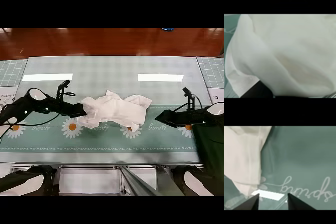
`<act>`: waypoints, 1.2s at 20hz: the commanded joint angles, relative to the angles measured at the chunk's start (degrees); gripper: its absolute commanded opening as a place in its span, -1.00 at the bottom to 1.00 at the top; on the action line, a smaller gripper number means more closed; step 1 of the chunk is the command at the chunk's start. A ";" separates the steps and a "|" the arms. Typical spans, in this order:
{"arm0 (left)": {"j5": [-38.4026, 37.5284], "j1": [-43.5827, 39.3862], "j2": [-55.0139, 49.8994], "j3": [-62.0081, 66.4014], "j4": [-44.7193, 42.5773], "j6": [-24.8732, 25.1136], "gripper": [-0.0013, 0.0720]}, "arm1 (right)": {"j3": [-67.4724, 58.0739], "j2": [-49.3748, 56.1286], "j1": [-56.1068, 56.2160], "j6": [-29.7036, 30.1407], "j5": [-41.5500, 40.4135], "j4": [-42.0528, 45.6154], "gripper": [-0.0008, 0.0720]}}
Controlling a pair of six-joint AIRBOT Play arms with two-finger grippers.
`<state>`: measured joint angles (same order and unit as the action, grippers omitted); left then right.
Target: Fold the shirts.
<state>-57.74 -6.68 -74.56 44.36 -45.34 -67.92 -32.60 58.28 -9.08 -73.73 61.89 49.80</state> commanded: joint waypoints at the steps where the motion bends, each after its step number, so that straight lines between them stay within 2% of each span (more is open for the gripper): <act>1: -4.26 0.74 -0.35 4.07 -2.27 0.37 -0.92 | -0.02 2.80 5.46 -1.60 -3.37 -2.64 0.16; 10: -2.29 0.98 -0.42 4.83 -2.08 0.15 -0.92 | -4.20 19.69 12.35 5.53 -10.27 -17.57 0.15; 11: -2.19 0.98 -0.42 4.83 -2.03 0.13 -0.92 | -5.79 21.49 13.18 5.81 -10.91 -18.84 0.08; 13: -1.77 1.36 -0.42 5.01 -2.21 0.17 -0.92 | -9.79 24.15 14.08 7.98 -10.62 -21.64 -0.74; 14: -2.08 2.27 -0.37 5.66 -2.27 0.17 -0.92 | -11.96 24.48 14.01 9.64 -9.16 -22.56 -0.92; 17: -8.26 7.67 0.57 11.80 -2.23 0.11 -0.92 | -22.40 22.16 10.34 9.14 -2.14 -17.68 -0.92; 20: -10.47 14.29 5.29 22.47 -1.09 -2.91 -0.92 | -36.92 14.21 7.10 -1.42 -2.05 -1.29 -0.92; 22: -10.43 17.46 8.39 31.21 3.78 -3.15 -0.92 | -47.65 9.84 5.75 -4.00 -0.92 3.34 -0.92; 24: -10.54 18.93 10.36 41.42 7.34 -5.44 -0.92 | -58.31 6.64 5.57 -4.66 0.85 5.44 -0.92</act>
<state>-67.55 8.86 -67.37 73.84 -43.09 -70.83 -77.28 69.69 -2.33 -74.74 60.51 47.94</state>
